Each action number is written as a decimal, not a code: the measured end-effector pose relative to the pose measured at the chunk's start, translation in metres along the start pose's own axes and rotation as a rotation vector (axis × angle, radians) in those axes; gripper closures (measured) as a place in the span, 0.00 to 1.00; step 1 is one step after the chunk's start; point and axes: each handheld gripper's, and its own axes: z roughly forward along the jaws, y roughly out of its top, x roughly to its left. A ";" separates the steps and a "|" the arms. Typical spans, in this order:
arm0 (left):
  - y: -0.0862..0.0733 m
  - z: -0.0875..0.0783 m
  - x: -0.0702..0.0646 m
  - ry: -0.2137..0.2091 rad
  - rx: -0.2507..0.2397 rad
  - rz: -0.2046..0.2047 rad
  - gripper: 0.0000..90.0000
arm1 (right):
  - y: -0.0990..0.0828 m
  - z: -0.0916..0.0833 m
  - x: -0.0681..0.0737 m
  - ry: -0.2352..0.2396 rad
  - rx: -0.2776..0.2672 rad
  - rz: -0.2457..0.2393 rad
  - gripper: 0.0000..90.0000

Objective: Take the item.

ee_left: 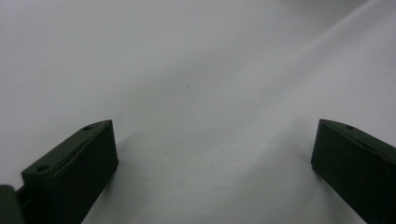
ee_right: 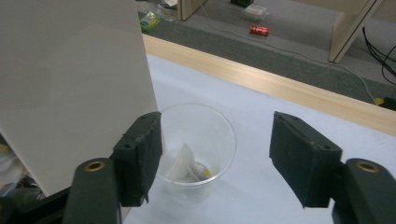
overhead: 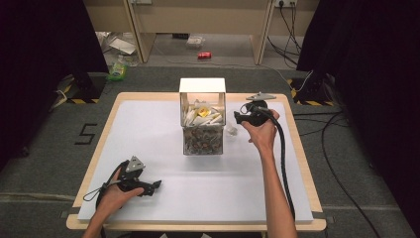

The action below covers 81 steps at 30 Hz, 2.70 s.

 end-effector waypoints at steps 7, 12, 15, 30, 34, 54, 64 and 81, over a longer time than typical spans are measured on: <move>0.000 0.000 0.000 0.000 0.000 0.000 0.00 | 0.000 -0.005 0.004 0.017 -0.003 0.006 0.31; 0.000 0.000 0.000 0.000 0.000 0.000 0.00 | 0.000 -0.010 0.008 0.017 -0.015 0.007 0.30; 0.000 0.000 0.000 0.000 0.000 0.000 0.00 | -0.005 -0.011 0.007 0.018 -0.009 0.017 0.30; 0.000 0.000 0.000 0.001 -0.002 0.000 0.00 | -0.020 -0.016 0.002 0.029 -0.017 0.023 0.30; 0.000 0.000 0.000 0.001 -0.002 -0.001 0.00 | -0.023 -0.018 0.004 0.036 -0.019 0.022 0.30; 0.000 0.000 0.000 0.001 -0.003 0.000 0.00 | -0.044 -0.033 0.010 0.042 -0.038 -0.002 0.30; 0.000 0.000 0.000 0.001 -0.003 0.000 0.00 | -0.055 -0.037 0.012 0.051 -0.042 0.000 0.30; 0.000 0.000 0.000 0.001 -0.002 0.001 0.00 | -0.080 -0.041 0.016 0.066 -0.035 0.005 0.30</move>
